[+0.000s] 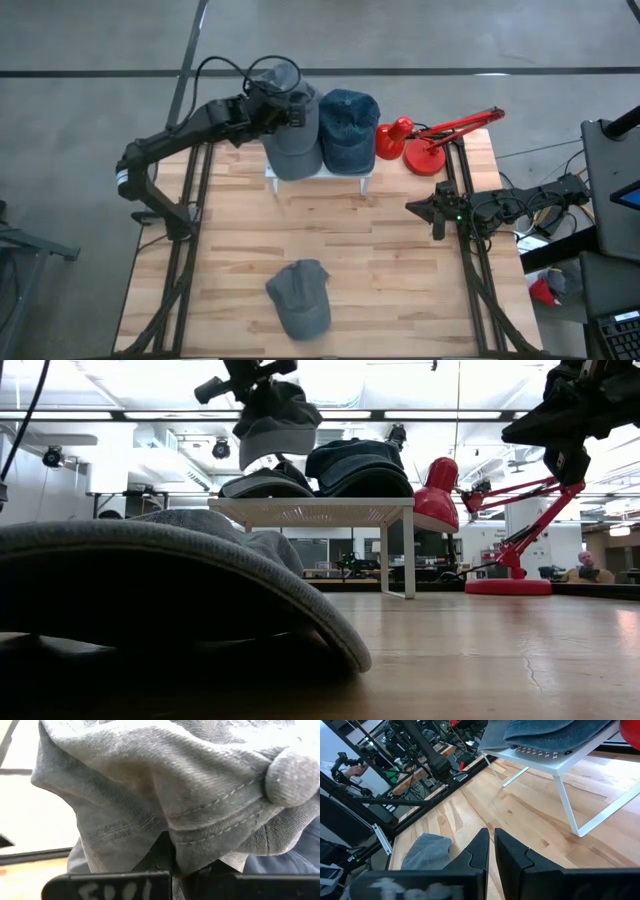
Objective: Pick & Place hat
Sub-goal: Put the left gray cap on top of the other gray cap on the shelf
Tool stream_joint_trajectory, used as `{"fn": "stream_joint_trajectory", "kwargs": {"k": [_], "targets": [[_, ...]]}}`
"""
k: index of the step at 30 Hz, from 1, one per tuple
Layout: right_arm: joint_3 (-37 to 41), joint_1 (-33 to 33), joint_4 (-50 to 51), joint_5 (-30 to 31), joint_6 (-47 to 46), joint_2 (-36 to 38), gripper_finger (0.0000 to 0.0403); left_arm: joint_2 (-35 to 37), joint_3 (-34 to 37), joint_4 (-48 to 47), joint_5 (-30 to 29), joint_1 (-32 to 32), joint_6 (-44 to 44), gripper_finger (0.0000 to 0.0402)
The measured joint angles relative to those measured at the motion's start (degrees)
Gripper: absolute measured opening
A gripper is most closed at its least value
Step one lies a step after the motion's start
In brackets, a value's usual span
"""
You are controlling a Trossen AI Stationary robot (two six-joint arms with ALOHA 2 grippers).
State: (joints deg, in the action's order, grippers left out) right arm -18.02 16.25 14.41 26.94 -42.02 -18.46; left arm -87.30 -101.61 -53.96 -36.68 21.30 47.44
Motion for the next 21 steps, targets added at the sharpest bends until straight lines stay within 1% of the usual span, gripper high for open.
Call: {"fn": "stream_joint_trajectory", "kwargs": {"k": [9,16,19,21], "targets": [[0.0,0.0,0.1,0.0,0.0,0.0,0.0027,0.1,-1.3,-9.0,-1.1,0.0,9.5,0.0009],[0.0,0.0,0.1,0.0,0.0,0.0,0.0027,-1.6,-1.2,-9.1,0.1,0.0,11.8,0.0006],[0.0,0.0,0.1,0.0,0.0,0.0,0.0027,-3.5,-1.2,-9.1,2.6,0.0,11.7,0.0005],[0.0,0.0,0.1,0.0,0.0,0.0,0.0027,-4.5,-1.3,-9.1,3.2,0.0,11.6,0.0005]]}}
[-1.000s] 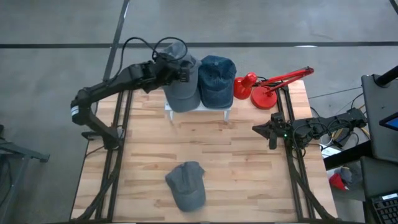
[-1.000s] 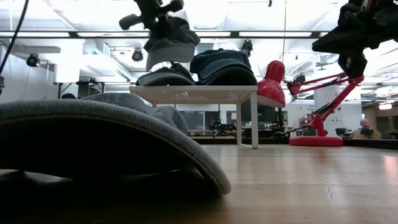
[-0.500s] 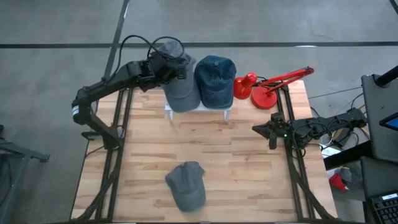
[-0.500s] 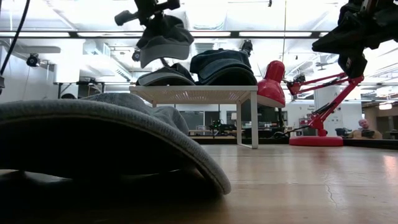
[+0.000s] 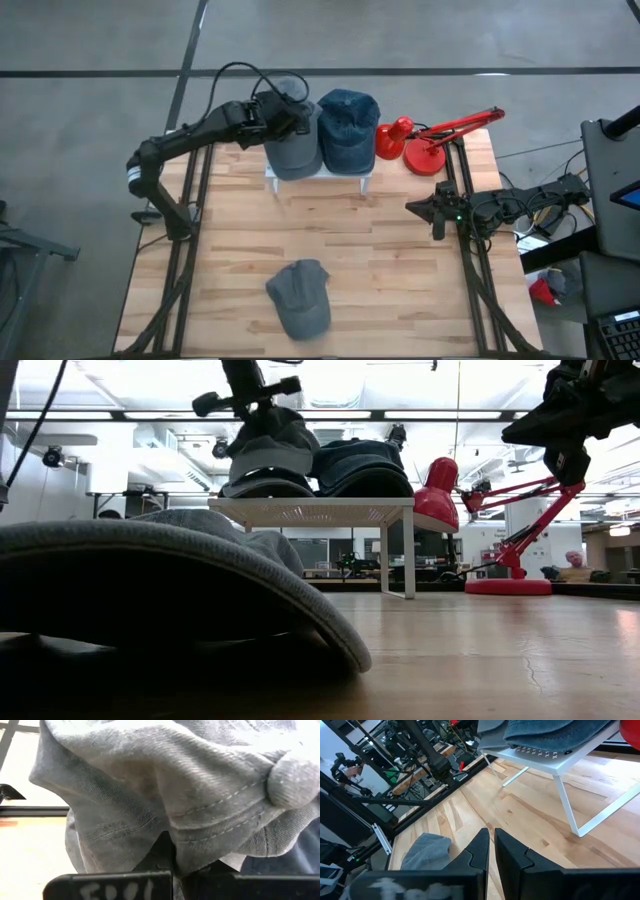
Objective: Pick & Place hat
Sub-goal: Put the left gray cap on top of the other gray cap on the shelf
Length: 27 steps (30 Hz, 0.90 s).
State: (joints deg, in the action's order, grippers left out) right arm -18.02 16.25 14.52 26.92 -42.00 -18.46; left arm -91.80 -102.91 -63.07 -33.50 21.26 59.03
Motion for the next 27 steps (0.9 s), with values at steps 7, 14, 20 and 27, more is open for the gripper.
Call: {"fn": "stream_joint_trajectory", "kwargs": {"k": [7,14,20,27], "targets": [[0.0,0.0,0.0,0.0,0.0,0.0,0.0027,-0.5,0.0,-0.9,-0.1,0.0,1.1,0.0005],[0.0,0.0,0.0,-0.2,0.0,0.0,0.0027,0.0,-1.0,-1.9,-1.4,-0.2,2.8,0.0008],[0.0,0.0,0.0,-0.2,0.0,0.0,0.0027,0.2,-2.2,-3.0,-2.8,-0.2,3.0,0.0007],[0.0,0.0,0.0,-0.2,0.0,0.0,0.0027,-1.2,-1.7,-4.9,-1.7,-0.3,5.2,0.0007]]}}
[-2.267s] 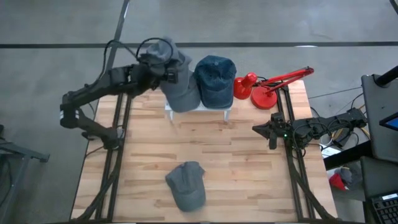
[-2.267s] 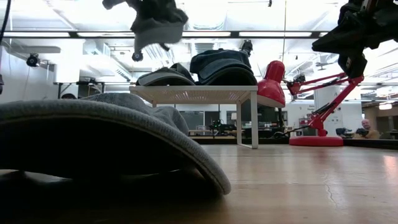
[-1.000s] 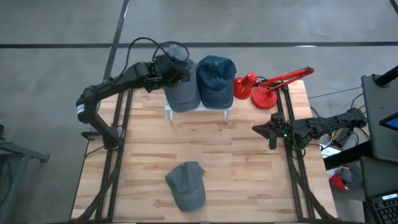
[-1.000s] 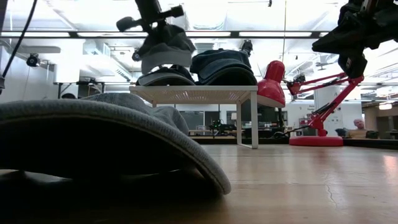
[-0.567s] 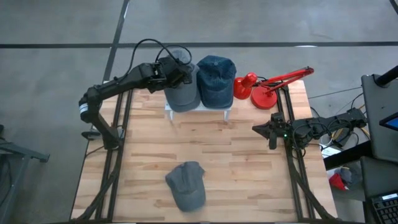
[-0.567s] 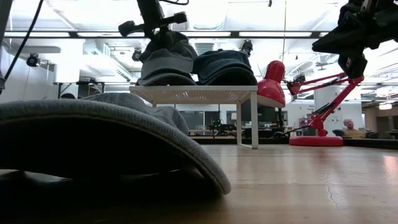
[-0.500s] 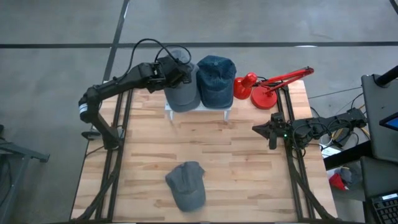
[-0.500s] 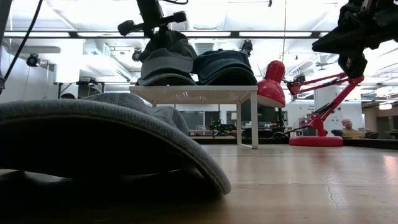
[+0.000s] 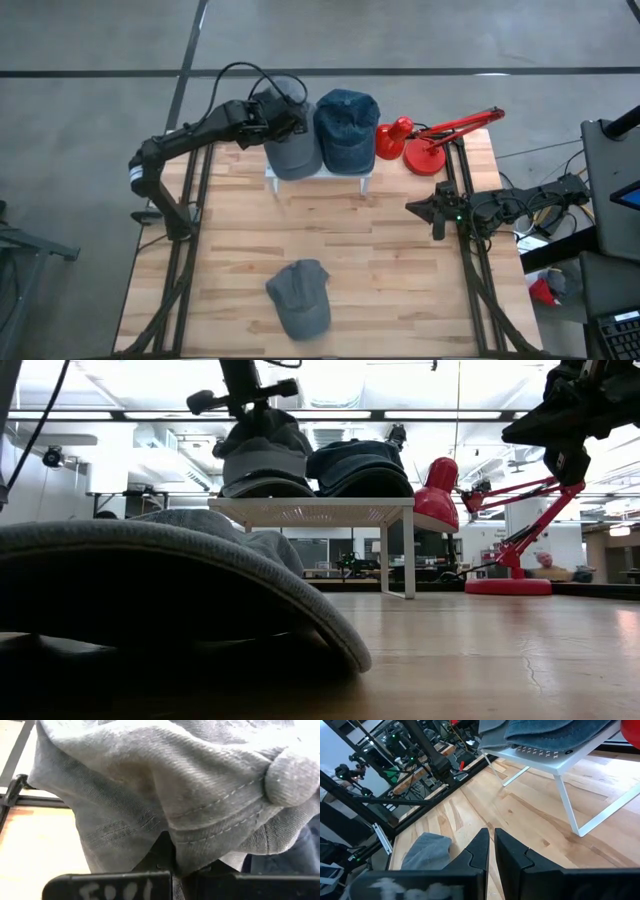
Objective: Pick & Place hat
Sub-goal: Put the left gray cap on top of the other gray cap on the shelf
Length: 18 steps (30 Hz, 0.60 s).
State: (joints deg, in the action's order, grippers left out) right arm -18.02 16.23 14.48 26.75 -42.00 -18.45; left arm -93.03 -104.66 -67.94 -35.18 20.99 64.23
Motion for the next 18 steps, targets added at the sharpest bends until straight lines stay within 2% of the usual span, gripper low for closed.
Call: {"fn": "stream_joint_trajectory", "kwargs": {"k": [12,18], "targets": [[0.0,0.0,0.0,-0.3,0.0,0.0,0.0027,-2.6,0.0,0.3,1.7,-0.2,0.0,0.0010],[0.0,0.0,0.0,-0.3,0.0,0.0,0.0027,-2.5,0.0,0.3,2.7,-0.4,-1.5,0.0041]]}}
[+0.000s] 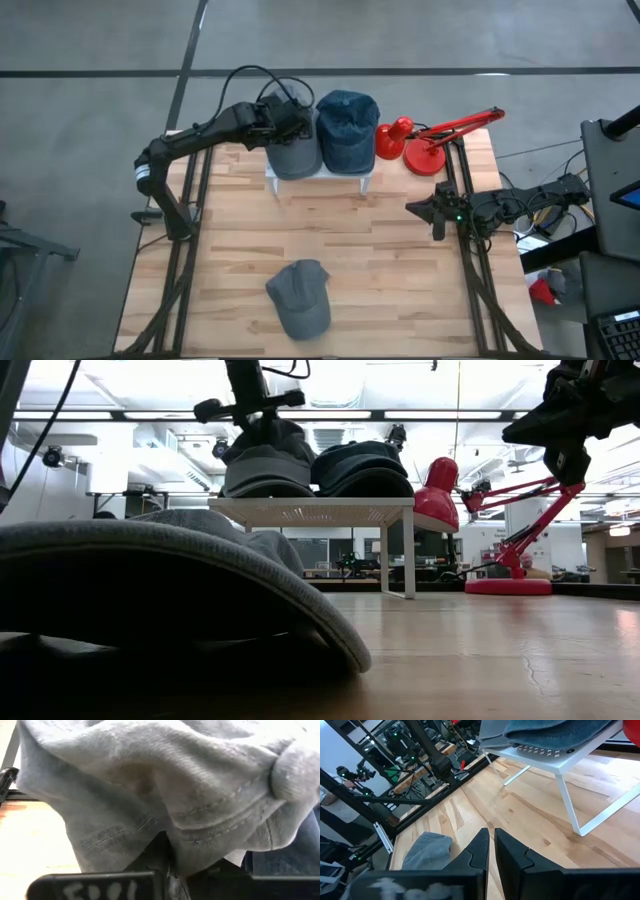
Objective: Pick & Place hat
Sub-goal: Put the left gray cap on top of the other gray cap on the shelf
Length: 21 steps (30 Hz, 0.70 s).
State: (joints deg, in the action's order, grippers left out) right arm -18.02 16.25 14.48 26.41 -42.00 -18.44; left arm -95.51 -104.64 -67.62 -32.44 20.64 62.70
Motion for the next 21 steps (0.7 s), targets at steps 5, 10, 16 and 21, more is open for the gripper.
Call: {"fn": "stream_joint_trajectory", "kwargs": {"k": [5,10,16,21], "targets": [[0.0,0.0,0.0,0.0,0.0,0.0,0.0027,0.0,0.0,0.1,0.4,-0.2,-1.7,0.0083],[0.0,0.0,0.0,0.0,0.0,0.0,0.0027,0.0,-0.1,0.2,0.4,-0.2,-2.8,0.0123],[0.0,0.0,0.0,0.0,0.0,0.0,0.0027,0.9,-0.2,0.3,0.4,-0.2,-3.0,0.0159],[0.0,0.0,0.0,0.0,-1.1,0.0,0.0027,2.5,-0.2,0.3,0.4,-0.2,-3.4,0.0168]]}}
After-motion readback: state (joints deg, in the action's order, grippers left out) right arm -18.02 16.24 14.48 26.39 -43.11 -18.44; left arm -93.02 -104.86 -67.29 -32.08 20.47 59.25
